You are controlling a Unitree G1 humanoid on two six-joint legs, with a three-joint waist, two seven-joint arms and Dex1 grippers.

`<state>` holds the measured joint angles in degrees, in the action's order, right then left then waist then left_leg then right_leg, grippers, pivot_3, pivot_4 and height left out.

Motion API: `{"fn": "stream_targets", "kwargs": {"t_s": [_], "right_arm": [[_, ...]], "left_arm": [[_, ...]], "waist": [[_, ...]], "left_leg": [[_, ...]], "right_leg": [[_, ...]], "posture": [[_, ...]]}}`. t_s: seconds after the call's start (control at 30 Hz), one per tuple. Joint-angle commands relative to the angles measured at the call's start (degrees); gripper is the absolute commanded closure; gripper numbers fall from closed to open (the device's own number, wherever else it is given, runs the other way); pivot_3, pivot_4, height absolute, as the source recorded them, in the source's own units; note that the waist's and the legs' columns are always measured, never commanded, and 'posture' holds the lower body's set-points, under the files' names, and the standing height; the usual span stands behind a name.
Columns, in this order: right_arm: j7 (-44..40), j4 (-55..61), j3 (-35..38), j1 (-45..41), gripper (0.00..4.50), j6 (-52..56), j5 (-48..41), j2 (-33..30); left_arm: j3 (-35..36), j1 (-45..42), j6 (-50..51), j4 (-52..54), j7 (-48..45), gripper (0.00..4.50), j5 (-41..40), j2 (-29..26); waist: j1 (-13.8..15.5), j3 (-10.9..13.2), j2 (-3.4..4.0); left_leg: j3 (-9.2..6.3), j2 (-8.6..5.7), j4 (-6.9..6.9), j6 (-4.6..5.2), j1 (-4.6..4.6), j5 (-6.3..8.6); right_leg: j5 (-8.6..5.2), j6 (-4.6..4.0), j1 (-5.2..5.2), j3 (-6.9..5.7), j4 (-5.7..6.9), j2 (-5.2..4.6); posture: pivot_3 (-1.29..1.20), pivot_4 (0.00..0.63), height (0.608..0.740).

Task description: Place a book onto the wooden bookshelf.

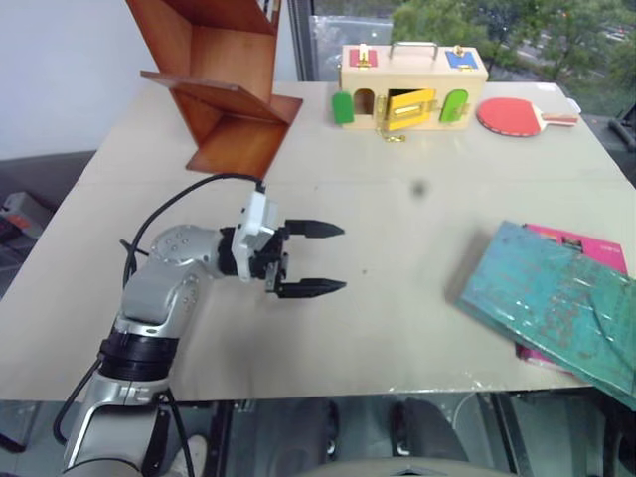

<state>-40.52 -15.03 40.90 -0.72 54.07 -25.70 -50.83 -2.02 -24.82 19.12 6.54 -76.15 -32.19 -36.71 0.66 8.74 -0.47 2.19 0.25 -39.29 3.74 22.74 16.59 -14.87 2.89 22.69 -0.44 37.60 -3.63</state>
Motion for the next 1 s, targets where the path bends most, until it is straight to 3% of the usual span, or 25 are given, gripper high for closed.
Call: {"fn": "stream_targets", "kwargs": {"t_s": [0.03,0.43,0.63,1.0], "right_arm": [[0.7,2.2,-0.8,-1.1,4.46,2.8,-2.3,1.1],[4.5,10.6,-1.8,-0.8,4.46,10.3,-7.0,6.4],[10.1,19.2,-2.3,-3.2,4.46,15.7,-10.2,12.8],[21.4,27.2,-5.1,-11.0,4.46,20.7,-11.8,26.1]], "left_arm": [[1.7,-0.1,0.1,2.7,0.3,0.00,-1.4,-0.7],[1.8,0.1,0.3,3.2,0.6,0.00,-1.6,-0.9],[2.1,1.2,1.2,4.6,0.0,0.00,-2.4,-1.8],[5.8,7.4,4.0,9.5,-4.7,0.00,-7.5,-8.7]], "waist": [[0.1,0.0,0.00],[-0.3,0.0,-0.01],[-1.3,0.0,-0.02],[-1.6,0.0,-0.05]], "left_leg": [[0.00,0.00,-0.01,0.00,0.01,0.00],[0.00,0.03,-0.01,0.00,-0.02,0.00],[-0.01,0.06,-0.01,0.02,-0.02,0.01],[0.00,0.10,0.00,-0.01,-0.06,0.00]], "right_leg": [[0.00,0.00,0.00,0.00,0.00,-0.01],[0.00,0.00,0.00,0.01,0.03,0.02],[0.01,0.00,0.00,0.03,0.06,0.01],[0.01,-0.02,0.06,0.09,0.14,-0.11]], "posture": [[0.00,0.150,0.740],[0.00,0.150,0.740],[0.00,0.150,0.740],[0.00,0.150,0.740]]}}
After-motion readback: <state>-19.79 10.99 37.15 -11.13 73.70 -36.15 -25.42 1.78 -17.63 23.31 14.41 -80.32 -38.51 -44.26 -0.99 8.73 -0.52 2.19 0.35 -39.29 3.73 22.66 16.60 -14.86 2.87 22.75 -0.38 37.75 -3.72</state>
